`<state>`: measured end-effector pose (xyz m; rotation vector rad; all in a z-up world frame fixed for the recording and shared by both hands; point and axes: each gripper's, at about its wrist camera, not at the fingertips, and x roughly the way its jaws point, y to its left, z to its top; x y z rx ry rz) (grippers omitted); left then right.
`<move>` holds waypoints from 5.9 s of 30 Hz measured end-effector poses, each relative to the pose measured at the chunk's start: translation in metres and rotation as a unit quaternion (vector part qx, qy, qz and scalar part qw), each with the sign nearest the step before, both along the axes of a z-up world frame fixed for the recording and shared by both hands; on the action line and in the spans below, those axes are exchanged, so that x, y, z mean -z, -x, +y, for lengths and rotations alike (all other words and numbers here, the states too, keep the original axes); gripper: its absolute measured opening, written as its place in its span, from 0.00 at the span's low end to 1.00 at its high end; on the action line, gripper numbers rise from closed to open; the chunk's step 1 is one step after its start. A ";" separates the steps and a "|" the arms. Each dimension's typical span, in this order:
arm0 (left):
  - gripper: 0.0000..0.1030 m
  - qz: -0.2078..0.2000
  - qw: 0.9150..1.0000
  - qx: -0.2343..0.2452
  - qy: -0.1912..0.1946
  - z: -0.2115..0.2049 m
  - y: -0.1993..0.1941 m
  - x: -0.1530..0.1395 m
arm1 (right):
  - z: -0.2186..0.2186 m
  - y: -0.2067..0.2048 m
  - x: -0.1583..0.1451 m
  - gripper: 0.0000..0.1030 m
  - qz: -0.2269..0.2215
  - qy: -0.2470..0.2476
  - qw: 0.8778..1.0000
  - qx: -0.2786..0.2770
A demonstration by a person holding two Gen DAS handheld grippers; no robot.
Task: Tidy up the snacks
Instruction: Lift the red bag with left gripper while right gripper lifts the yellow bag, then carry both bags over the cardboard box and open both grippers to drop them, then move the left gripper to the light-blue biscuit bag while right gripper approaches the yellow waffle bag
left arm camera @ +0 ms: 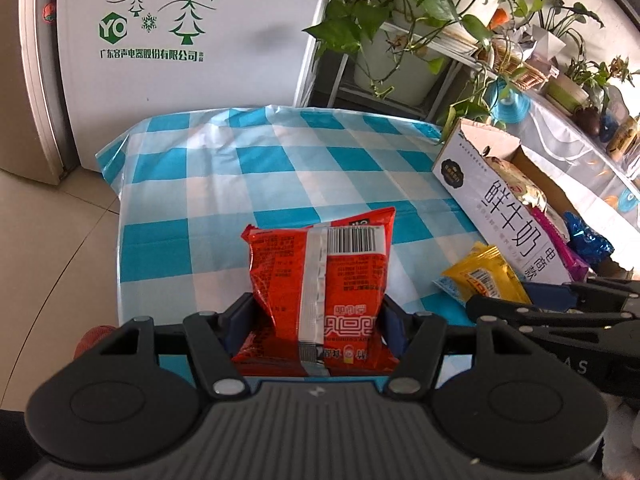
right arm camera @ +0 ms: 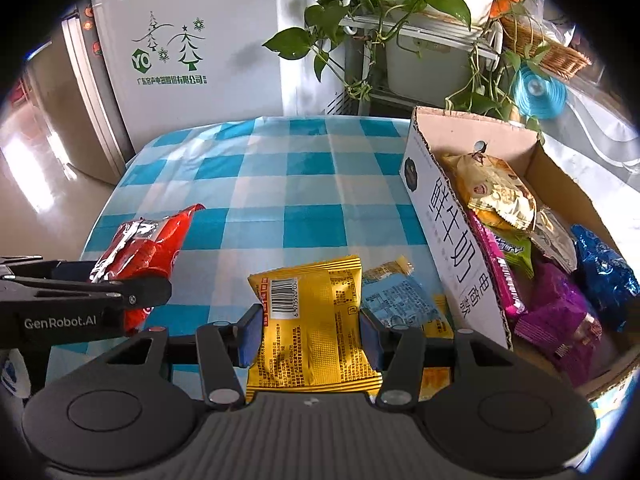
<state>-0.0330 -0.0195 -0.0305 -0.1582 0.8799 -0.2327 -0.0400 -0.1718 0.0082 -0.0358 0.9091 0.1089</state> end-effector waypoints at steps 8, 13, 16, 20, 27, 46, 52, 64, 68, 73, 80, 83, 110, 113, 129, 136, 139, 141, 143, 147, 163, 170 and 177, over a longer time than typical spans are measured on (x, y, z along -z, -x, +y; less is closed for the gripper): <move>0.62 -0.004 1.000 -0.002 0.003 0.001 0.002 -0.002 | -0.006 0.010 -0.012 0.55 -0.014 0.007 1.000 -0.015; 0.62 -0.007 1.000 0.002 -0.003 -0.003 0.003 -0.001 | -0.015 0.013 -0.017 0.55 -0.015 0.002 1.000 -0.017; 0.62 -0.013 1.000 0.007 -0.012 -0.006 0.004 0.000 | -0.021 0.015 -0.016 0.55 -0.012 -0.007 1.000 -0.009; 0.62 -0.015 1.000 0.016 -0.018 -0.009 0.008 0.001 | -0.027 0.018 -0.010 0.55 -0.002 -0.012 1.000 0.001; 0.62 -0.006 1.000 0.016 0.003 -0.011 0.009 0.003 | -0.053 0.027 -0.027 0.55 -0.024 -0.045 0.998 0.027; 0.62 -0.029 0.997 0.045 0.050 -0.069 -0.002 -0.038 | -0.205 0.023 -0.067 0.56 -0.058 -0.145 0.965 0.212; 0.62 -0.036 0.994 0.071 0.077 -0.118 -0.016 -0.052 | -0.230 0.018 -0.057 0.56 -0.042 -0.212 0.942 0.256; 0.62 -0.041 0.987 0.121 0.093 -0.212 -0.045 -0.063 | -0.242 0.010 -0.052 0.59 -0.044 -0.229 0.922 0.310; 0.67 -0.052 0.987 0.128 0.088 -0.226 -0.051 -0.068 | -0.243 0.010 -0.054 0.71 -0.051 -0.231 0.919 0.314; 0.71 -0.077 0.986 0.128 0.077 -0.222 -0.050 -0.079 | -0.242 0.010 -0.058 0.71 -0.060 -0.222 0.921 0.313; 0.72 -0.078 0.990 0.098 0.060 -0.186 -0.052 -0.074 | -0.238 0.009 -0.057 0.73 -0.057 -0.220 0.928 0.295; 0.72 -0.070 0.993 0.077 0.051 -0.169 -0.051 -0.066 | -0.232 0.008 -0.058 0.73 -0.059 -0.212 0.934 0.283; 0.72 -0.023 0.993 0.116 0.006 -0.157 -0.041 0.009 | -0.155 0.079 -0.054 0.79 -0.098 -0.187 0.964 0.161; 0.72 -0.022 0.993 0.119 -0.008 -0.158 -0.043 0.017 | -0.146 0.087 -0.050 0.79 -0.097 -0.180 0.966 0.159; 0.72 -0.005 0.999 0.035 -0.006 -0.086 -0.055 0.025 | -0.098 0.087 -0.025 0.79 -0.058 -0.121 0.984 0.119; 0.73 -0.010 0.987 0.161 0.023 -0.111 -0.052 0.020 | -0.091 0.090 -0.021 0.79 -0.053 -0.101 0.986 0.121; 0.73 -0.023 0.975 0.220 0.000 -0.126 -0.049 0.020 | -0.090 0.092 -0.021 0.79 -0.055 -0.097 0.986 0.121; 0.73 -0.020 0.966 0.256 -0.005 -0.135 -0.048 0.021 | -0.089 0.092 -0.021 0.79 -0.054 -0.098 0.986 0.123; 0.73 -0.027 0.960 0.278 -0.017 -0.141 -0.046 0.023 | -0.090 0.093 -0.020 0.79 -0.054 -0.100 0.986 0.126; 0.73 -0.026 0.959 0.280 -0.027 -0.148 -0.050 0.030 | -0.091 0.093 -0.020 0.79 -0.055 -0.102 0.985 0.129; 0.69 -0.020 0.996 0.068 -0.058 -0.081 -0.056 0.028 | -0.063 0.079 -0.003 0.79 -0.067 -0.066 0.990 0.106; 0.71 -0.007 0.998 -0.031 -0.047 -0.040 -0.053 0.026 | -0.043 0.058 0.019 0.79 -0.091 -0.022 0.989 0.116; 0.73 -0.007 0.999 -0.042 -0.019 -0.027 -0.048 0.028 | -0.035 0.038 0.044 0.79 -0.075 0.008 0.982 0.175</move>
